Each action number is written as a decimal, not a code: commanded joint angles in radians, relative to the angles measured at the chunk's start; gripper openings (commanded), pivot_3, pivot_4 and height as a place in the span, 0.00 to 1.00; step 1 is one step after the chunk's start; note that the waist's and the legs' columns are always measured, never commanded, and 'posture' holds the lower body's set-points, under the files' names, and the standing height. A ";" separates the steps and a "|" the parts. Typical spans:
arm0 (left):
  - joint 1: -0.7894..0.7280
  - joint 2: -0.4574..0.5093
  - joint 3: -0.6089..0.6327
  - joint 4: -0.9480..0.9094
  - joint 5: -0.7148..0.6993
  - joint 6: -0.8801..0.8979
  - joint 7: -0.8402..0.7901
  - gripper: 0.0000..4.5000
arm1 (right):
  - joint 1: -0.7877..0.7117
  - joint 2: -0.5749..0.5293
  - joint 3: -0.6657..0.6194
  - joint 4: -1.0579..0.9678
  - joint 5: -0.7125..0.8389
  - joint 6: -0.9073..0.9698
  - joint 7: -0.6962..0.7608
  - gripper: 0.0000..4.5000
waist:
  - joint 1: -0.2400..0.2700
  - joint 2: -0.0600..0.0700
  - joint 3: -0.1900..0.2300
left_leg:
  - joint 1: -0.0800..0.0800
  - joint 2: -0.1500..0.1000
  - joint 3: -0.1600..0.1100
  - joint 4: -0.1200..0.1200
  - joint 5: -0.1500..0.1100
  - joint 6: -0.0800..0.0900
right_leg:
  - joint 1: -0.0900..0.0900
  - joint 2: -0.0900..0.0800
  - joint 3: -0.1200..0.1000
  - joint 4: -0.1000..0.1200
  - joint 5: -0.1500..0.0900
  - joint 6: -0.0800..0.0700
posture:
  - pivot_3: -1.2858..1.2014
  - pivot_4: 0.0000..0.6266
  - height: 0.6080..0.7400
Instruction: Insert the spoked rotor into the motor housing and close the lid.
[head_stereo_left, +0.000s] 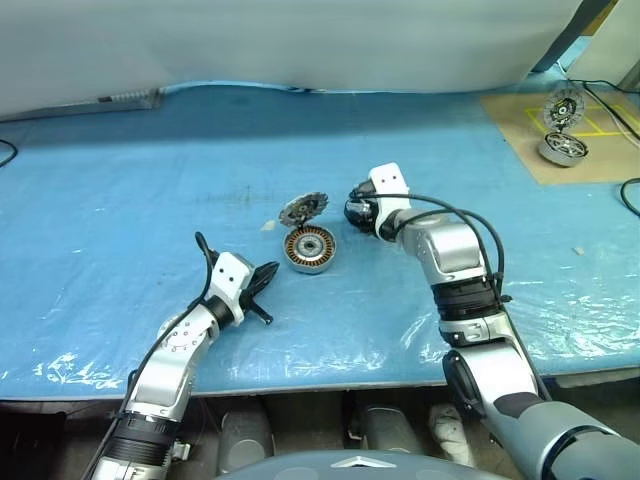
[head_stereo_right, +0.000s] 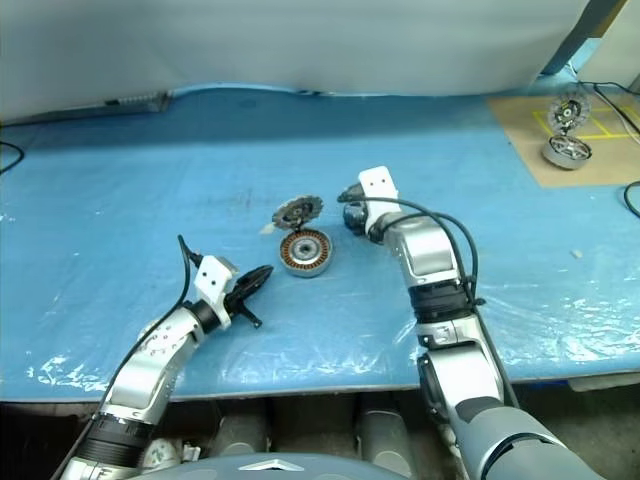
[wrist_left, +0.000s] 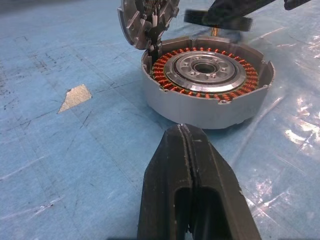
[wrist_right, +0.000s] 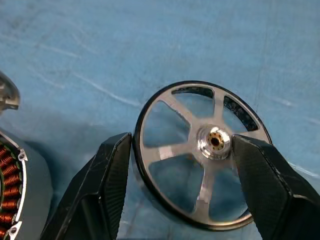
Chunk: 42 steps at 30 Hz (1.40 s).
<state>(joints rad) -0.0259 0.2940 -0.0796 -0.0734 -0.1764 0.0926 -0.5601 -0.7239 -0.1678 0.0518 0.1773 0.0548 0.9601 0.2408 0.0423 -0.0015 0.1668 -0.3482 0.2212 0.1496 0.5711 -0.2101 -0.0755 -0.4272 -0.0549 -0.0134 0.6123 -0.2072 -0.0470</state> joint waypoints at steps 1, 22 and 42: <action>0.004 0.004 -0.002 -0.030 -0.002 -0.010 -0.005 0.00 | 0.007 0.010 0.001 0.015 -0.003 -0.025 -0.016 0.74 | 0.001 0.000 0.000 | 0.000 0.000 0.000 0.000 0.000 0.000 | 0.000 0.000 0.000 0.000 0.000 0.000 | 0.52 0.24 1.00; 0.006 0.004 -0.013 -0.030 -0.001 -0.004 -0.012 0.00 | -0.004 0.047 -0.082 -0.044 0.053 -0.017 -0.069 0.74 | 0.001 0.000 0.000 | 0.000 0.000 0.000 0.000 0.000 0.000 | 0.000 0.000 0.000 0.000 0.000 0.000 | 0.52 0.24 1.00; 0.010 0.008 -0.014 -0.027 0.000 -0.006 -0.013 0.00 | -0.031 0.086 -0.142 -0.062 0.105 -0.067 -0.101 0.74 | 0.000 0.000 0.000 | 0.000 0.000 0.000 -0.001 0.000 0.000 | -0.001 0.000 0.000 -0.002 0.000 0.000 | 0.52 0.24 1.00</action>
<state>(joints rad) -0.0158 0.2975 -0.0922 -0.0734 -0.1758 0.0944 -0.5681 -0.7267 -0.0817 -0.0935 0.1722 0.1443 0.9217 0.1308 0.0423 -0.0014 0.1669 -0.3478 0.2211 0.1496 0.5695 -0.2100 -0.0757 -0.4278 -0.0548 -0.0136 0.6106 -0.2071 -0.0468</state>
